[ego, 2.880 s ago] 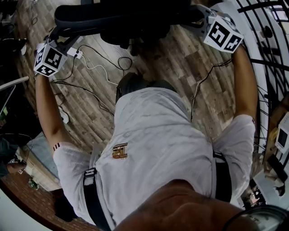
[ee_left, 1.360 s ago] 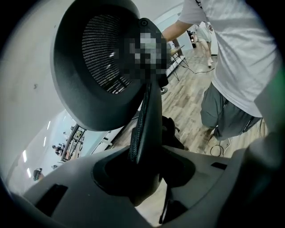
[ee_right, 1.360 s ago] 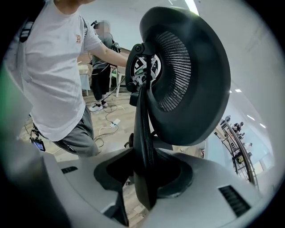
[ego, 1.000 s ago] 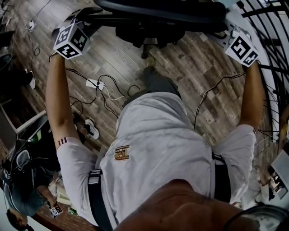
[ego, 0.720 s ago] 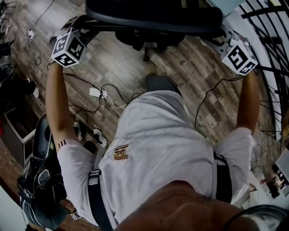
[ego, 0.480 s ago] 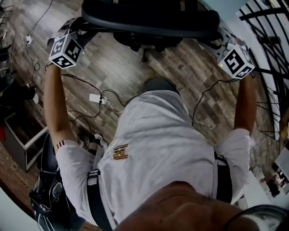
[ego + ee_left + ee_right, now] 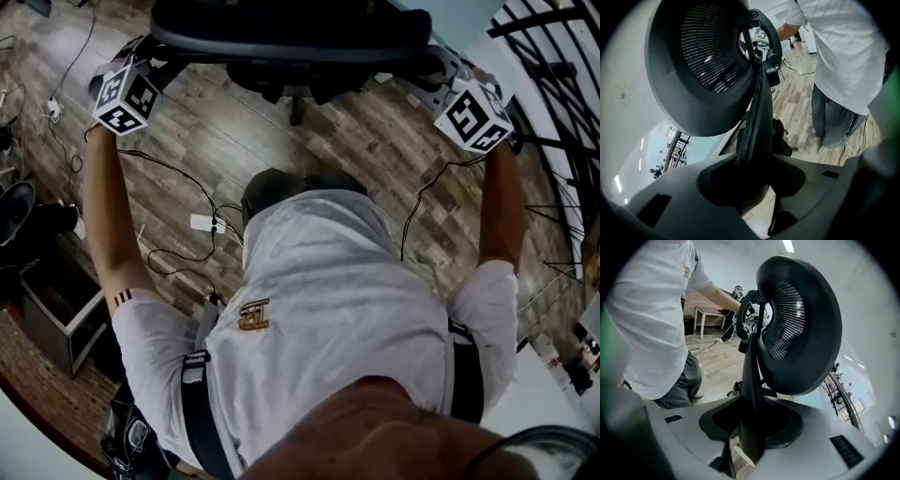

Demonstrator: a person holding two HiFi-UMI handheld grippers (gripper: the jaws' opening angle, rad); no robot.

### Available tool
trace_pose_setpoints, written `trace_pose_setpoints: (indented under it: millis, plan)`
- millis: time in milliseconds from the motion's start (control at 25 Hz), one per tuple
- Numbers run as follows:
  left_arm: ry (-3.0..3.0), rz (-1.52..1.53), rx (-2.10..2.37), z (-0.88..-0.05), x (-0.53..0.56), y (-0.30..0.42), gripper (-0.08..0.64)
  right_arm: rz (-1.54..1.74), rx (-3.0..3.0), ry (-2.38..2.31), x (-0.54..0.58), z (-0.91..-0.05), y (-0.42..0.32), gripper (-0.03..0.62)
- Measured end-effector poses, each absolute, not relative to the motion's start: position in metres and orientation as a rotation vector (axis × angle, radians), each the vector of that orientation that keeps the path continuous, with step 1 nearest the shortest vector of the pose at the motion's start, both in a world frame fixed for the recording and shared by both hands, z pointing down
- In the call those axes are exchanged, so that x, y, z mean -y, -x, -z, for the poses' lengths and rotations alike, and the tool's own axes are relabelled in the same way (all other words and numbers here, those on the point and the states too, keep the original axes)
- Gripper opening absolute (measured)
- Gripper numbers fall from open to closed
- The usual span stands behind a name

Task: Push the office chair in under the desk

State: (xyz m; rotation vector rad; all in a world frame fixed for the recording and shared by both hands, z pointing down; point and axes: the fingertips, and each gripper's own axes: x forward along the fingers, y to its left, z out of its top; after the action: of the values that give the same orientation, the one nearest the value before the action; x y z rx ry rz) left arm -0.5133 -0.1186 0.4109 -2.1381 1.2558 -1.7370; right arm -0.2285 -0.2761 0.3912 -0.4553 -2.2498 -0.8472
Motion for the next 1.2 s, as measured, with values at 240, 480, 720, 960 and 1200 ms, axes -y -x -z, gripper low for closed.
trace_pose_setpoints:
  millis: [240,480,720,960,1200]
  plan:
    - [2.143,1.733,-1.21,-0.409,0.157,0.553,0.179,0.814,2.246,0.398,0.302,-0.392,0.26,0.149]
    - [2.156,1.703,-1.114,-0.409,0.187,0.597,0.176,0.774,2.252,0.327,0.313,-0.393,0.295,0.147]
    - [2.163,1.662,-1.002,-0.408,0.214,0.653,0.172,0.738,2.241,0.243,0.318,-0.391,0.342,0.147]
    - [2.162,1.635,-0.921,-0.408,0.246,0.695,0.172,0.697,2.241,0.157,0.329,-0.392,0.377,0.149]
    - [2.171,1.602,-0.841,-0.408,0.274,0.732,0.172,0.659,2.244,0.079,0.336,-0.393,0.41,0.149]
